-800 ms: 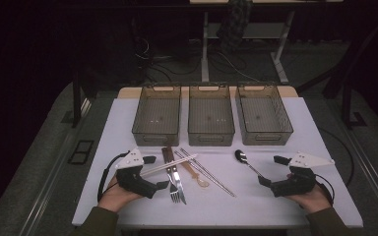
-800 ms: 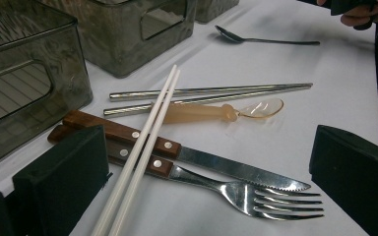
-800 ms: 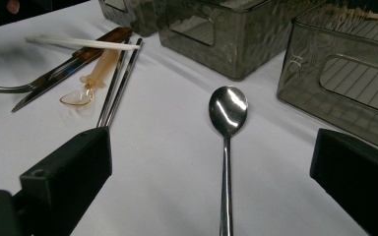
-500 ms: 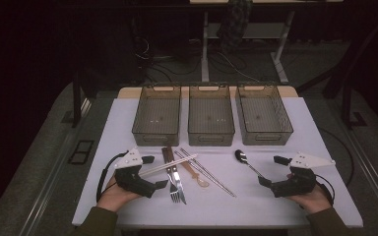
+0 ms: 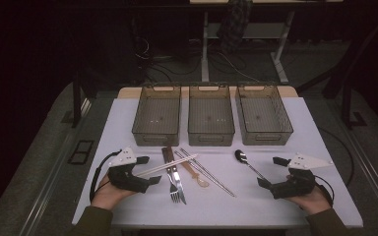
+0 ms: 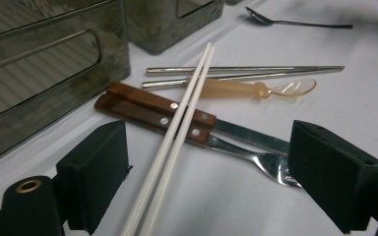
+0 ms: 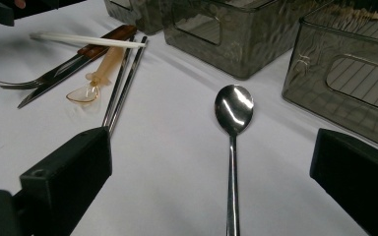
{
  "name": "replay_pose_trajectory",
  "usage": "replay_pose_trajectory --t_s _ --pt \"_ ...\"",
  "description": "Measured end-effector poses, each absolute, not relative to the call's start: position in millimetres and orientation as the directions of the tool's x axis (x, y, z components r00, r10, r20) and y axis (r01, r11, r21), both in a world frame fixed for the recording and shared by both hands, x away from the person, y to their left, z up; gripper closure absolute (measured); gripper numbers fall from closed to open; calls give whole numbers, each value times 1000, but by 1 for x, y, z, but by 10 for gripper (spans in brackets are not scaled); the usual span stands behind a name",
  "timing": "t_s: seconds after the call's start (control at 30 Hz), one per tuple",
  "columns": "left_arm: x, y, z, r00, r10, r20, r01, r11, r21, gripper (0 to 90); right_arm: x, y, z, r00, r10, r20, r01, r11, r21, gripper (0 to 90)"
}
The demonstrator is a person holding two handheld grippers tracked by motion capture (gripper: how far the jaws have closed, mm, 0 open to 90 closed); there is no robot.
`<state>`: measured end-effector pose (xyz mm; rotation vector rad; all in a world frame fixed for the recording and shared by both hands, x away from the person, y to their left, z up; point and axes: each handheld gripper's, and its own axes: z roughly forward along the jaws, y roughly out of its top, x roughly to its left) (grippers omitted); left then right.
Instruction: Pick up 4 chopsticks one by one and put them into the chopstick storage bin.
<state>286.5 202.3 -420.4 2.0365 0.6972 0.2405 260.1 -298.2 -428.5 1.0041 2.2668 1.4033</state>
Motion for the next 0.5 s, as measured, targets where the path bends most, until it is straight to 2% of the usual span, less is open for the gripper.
replay_pose_trajectory --t_s 0.5 --pt "295 231 -425 788 610 -78 403 -417 815 382 260 -296 -428 -721 684 107 400 285 871 19"
